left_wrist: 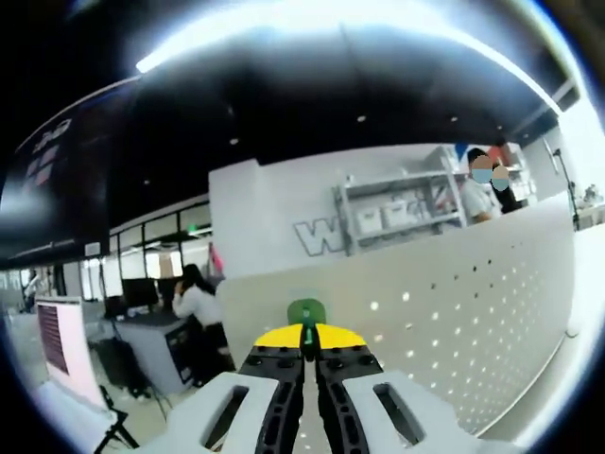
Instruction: Insert the hook assembly into the mounting plate slot until the hook locks in place.
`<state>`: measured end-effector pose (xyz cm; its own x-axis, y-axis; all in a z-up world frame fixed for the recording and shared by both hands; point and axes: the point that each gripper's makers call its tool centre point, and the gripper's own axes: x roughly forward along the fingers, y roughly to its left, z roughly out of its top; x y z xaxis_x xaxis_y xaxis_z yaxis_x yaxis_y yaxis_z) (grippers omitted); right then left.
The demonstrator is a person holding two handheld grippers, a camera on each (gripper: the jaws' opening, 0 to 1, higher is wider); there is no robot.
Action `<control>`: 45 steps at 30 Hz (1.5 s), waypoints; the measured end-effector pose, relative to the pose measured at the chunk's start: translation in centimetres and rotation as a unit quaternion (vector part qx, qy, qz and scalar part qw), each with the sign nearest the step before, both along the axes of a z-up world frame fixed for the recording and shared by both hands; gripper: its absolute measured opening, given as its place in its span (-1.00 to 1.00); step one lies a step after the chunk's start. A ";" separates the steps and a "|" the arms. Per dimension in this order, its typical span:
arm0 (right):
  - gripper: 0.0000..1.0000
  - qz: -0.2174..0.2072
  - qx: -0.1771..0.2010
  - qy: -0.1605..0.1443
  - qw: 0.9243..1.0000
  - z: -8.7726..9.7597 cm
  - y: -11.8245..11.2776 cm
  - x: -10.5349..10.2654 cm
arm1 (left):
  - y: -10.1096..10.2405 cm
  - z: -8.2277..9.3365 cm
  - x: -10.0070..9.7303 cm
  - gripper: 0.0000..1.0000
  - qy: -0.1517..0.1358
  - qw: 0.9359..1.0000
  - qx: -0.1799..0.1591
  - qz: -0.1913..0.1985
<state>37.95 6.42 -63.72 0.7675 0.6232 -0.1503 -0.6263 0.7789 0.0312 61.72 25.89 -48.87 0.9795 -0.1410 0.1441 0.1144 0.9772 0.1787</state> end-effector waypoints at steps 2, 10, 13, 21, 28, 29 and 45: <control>0.28 0.001 -0.001 0.000 1.000 0.0 0.0 0.0 | 0.2 -0.3 0.2 -0.95 0.004 1.000 -0.010 0.000; 0.28 0.001 0.001 0.005 1.000 -0.3 0.0 0.1 | 0.4 -0.3 0.3 -0.95 -0.001 1.000 -0.011 0.001; 0.27 0.002 0.000 0.006 1.000 -0.3 0.0 0.0 | 0.4 -0.5 0.5 -0.95 -0.002 1.000 -0.011 -0.001; 0.26 -0.001 0.000 0.011 1.000 -0.6 -0.2 0.2 | 0.3 -1.0 0.9 -0.95 0.001 1.000 -0.002 -0.001; 0.25 0.001 0.000 0.014 1.000 -0.7 -0.1 0.1 | 0.3 -1.4 1.2 -0.94 0.003 0.999 0.040 0.000; 0.25 0.001 0.000 0.014 1.000 -0.7 -0.1 0.1 | 0.3 -1.5 1.1 -0.94 0.005 0.999 0.044 0.000; 0.25 0.005 0.000 0.015 1.000 -0.7 0.1 0.0 | 0.7 -2.2 0.7 -0.74 0.020 0.999 0.030 -0.003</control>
